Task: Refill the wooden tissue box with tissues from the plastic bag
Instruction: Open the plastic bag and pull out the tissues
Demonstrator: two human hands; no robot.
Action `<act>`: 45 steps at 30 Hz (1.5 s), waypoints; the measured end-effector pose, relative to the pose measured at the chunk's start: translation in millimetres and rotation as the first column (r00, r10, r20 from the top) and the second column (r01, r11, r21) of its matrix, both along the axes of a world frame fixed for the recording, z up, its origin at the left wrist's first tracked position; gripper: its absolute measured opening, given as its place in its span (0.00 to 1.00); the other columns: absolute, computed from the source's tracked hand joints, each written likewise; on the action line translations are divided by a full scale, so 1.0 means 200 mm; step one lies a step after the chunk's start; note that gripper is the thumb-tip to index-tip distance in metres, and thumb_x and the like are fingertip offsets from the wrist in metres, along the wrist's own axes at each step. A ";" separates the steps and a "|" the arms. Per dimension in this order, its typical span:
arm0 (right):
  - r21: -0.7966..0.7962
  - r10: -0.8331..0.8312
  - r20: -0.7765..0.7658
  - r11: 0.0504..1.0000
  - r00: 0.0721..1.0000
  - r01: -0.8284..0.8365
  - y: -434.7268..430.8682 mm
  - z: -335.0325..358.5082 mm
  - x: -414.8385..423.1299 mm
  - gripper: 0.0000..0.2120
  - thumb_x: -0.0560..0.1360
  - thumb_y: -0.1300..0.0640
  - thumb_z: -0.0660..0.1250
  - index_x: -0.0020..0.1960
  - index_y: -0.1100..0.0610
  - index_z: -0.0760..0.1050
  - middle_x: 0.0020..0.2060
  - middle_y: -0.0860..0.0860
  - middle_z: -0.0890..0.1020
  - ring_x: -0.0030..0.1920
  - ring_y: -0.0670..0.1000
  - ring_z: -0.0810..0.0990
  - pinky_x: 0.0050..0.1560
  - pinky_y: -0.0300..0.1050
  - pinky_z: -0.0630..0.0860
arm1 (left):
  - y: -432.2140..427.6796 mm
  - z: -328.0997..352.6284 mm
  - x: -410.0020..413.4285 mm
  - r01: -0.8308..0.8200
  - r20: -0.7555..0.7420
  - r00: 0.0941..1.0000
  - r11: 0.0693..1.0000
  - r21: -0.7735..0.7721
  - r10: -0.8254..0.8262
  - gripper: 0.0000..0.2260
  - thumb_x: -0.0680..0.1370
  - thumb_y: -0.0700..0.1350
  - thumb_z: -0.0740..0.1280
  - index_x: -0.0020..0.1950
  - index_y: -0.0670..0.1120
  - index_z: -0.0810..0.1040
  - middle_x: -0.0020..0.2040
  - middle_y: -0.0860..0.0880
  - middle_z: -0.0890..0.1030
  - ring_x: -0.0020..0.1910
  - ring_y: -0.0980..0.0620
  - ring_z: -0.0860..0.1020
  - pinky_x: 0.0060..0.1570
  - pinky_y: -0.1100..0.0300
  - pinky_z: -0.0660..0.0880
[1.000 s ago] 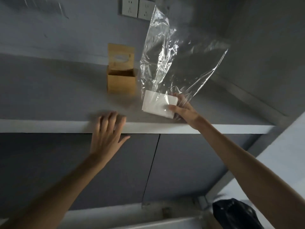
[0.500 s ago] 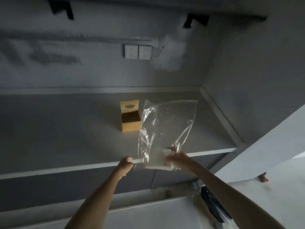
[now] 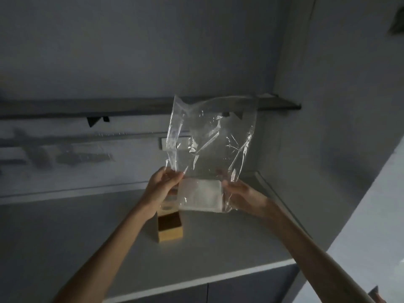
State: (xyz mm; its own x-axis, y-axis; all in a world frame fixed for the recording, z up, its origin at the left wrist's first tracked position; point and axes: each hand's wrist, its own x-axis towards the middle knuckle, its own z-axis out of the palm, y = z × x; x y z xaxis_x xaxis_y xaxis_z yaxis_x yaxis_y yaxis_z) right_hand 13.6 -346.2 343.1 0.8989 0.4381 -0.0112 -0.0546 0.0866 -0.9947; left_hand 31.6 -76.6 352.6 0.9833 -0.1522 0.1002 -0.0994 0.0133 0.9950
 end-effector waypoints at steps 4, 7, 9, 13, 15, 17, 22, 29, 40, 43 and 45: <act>0.102 -0.253 0.063 0.964 0.965 0.246 -0.03 0.05 0.20 0.29 0.77 0.42 0.65 0.70 0.60 0.71 0.63 0.58 0.80 0.63 0.58 0.80 0.57 0.55 0.79 | -0.11 0.04 0.15 -0.113 0.045 0.993 0.994 0.015 0.112 0.16 0.76 0.53 0.69 0.52 0.42 0.73 0.53 0.44 0.82 0.51 0.46 0.82 0.41 0.55 0.80; 0.148 -0.297 0.078 0.947 0.952 0.284 -0.07 0.06 0.40 0.26 0.75 0.46 0.68 0.67 0.61 0.74 0.60 0.59 0.82 0.59 0.60 0.82 0.61 0.60 0.75 | -0.20 0.04 0.26 -0.182 0.027 0.983 0.983 -0.011 0.183 0.13 0.76 0.54 0.68 0.48 0.46 0.73 0.53 0.44 0.81 0.49 0.47 0.83 0.40 0.56 0.79; 0.166 -0.343 0.064 0.930 0.937 0.329 -0.10 0.05 0.52 0.22 0.73 0.51 0.70 0.63 0.62 0.76 0.57 0.61 0.83 0.54 0.61 0.83 0.57 0.64 0.77 | -0.22 0.06 0.34 -0.161 0.005 0.987 0.987 -0.002 0.161 0.17 0.74 0.59 0.68 0.48 0.46 0.73 0.49 0.44 0.82 0.45 0.48 0.84 0.38 0.56 0.80; 0.209 -0.379 0.146 0.915 0.914 0.346 -0.16 0.06 0.77 0.06 0.78 0.54 0.68 0.53 0.54 0.81 0.48 0.58 0.84 0.43 0.54 0.84 0.39 0.51 0.82 | -0.26 0.13 0.55 -0.188 0.086 0.981 0.956 0.227 0.173 0.22 0.75 0.67 0.63 0.51 0.48 0.74 0.49 0.46 0.83 0.49 0.46 0.84 0.46 0.45 0.83; 0.226 -0.356 0.116 0.919 0.927 0.324 -0.15 0.04 0.85 0.11 0.78 0.48 0.66 0.58 0.50 0.80 0.48 0.52 0.86 0.47 0.50 0.86 0.42 0.46 0.83 | -0.27 0.14 0.62 -0.284 0.119 0.957 0.942 0.180 0.266 0.19 0.77 0.62 0.63 0.50 0.46 0.74 0.47 0.47 0.85 0.49 0.46 0.84 0.49 0.45 0.82; 0.216 -0.393 0.094 0.905 0.915 0.366 -0.13 -0.01 0.91 0.15 0.78 0.43 0.65 0.57 0.50 0.82 0.37 0.47 0.85 0.38 0.44 0.85 0.35 0.37 0.79 | -0.28 0.11 0.69 -0.294 0.130 0.954 0.926 0.238 0.270 0.16 0.80 0.58 0.61 0.48 0.44 0.74 0.45 0.49 0.86 0.47 0.50 0.84 0.52 0.45 0.79; 0.104 -0.596 0.232 0.801 0.768 0.590 -0.11 -0.15 1.04 0.15 0.76 0.52 0.68 0.36 0.60 0.73 0.26 0.51 0.74 0.27 0.51 0.70 0.28 0.48 0.69 | -0.20 -0.06 0.82 -0.150 -0.089 0.981 0.968 0.204 0.170 0.12 0.79 0.53 0.65 0.55 0.46 0.73 0.54 0.47 0.84 0.55 0.48 0.82 0.61 0.39 0.75; -0.071 -0.550 0.338 0.795 0.764 0.603 -0.14 -0.24 1.06 0.07 0.74 0.59 0.73 0.46 0.55 0.74 0.37 0.48 0.80 0.34 0.36 0.78 0.37 0.33 0.75 | -0.23 -0.03 0.97 -0.223 0.139 0.968 0.971 0.088 0.209 0.08 0.81 0.44 0.64 0.51 0.39 0.72 0.44 0.41 0.84 0.42 0.45 0.85 0.43 0.55 0.82; -0.194 -0.427 0.130 0.874 0.895 0.446 -0.57 -0.61 0.95 0.15 0.75 0.68 0.67 0.61 0.64 0.77 0.44 0.49 0.86 0.43 0.46 0.83 0.43 0.38 0.80 | -0.37 -0.36 0.94 -0.034 -0.081 0.995 0.974 0.225 0.053 0.13 0.83 0.47 0.57 0.54 0.36 0.70 0.47 0.38 0.83 0.40 0.42 0.83 0.45 0.39 0.80; -0.276 -0.487 0.138 0.817 0.862 0.506 -0.58 -0.78 0.94 0.08 0.75 0.69 0.68 0.51 0.60 0.83 0.40 0.46 0.87 0.40 0.37 0.82 0.46 0.37 0.77 | -0.40 -0.58 0.90 -0.050 -0.074 0.994 0.936 0.349 0.081 0.14 0.83 0.48 0.57 0.51 0.36 0.73 0.48 0.33 0.80 0.42 0.37 0.81 0.47 0.37 0.77; -0.352 -0.493 0.082 0.799 0.866 0.487 -0.59 -0.89 0.93 0.08 0.76 0.65 0.69 0.45 0.53 0.83 0.37 0.42 0.84 0.35 0.34 0.81 0.44 0.32 0.77 | -0.40 -0.72 0.87 -0.065 -0.102 0.988 0.919 0.389 0.113 0.12 0.83 0.45 0.57 0.48 0.37 0.73 0.46 0.35 0.81 0.44 0.36 0.82 0.47 0.40 0.78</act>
State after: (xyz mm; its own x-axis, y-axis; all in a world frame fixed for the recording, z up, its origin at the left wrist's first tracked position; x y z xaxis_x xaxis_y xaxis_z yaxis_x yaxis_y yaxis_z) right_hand 198.9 -464.1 166.0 0.9911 -0.0966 -0.0913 -0.1127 -0.2472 -0.9624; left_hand 206.0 -156.1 208.4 0.9955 -0.0662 -0.0679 0.0383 -0.3745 0.9264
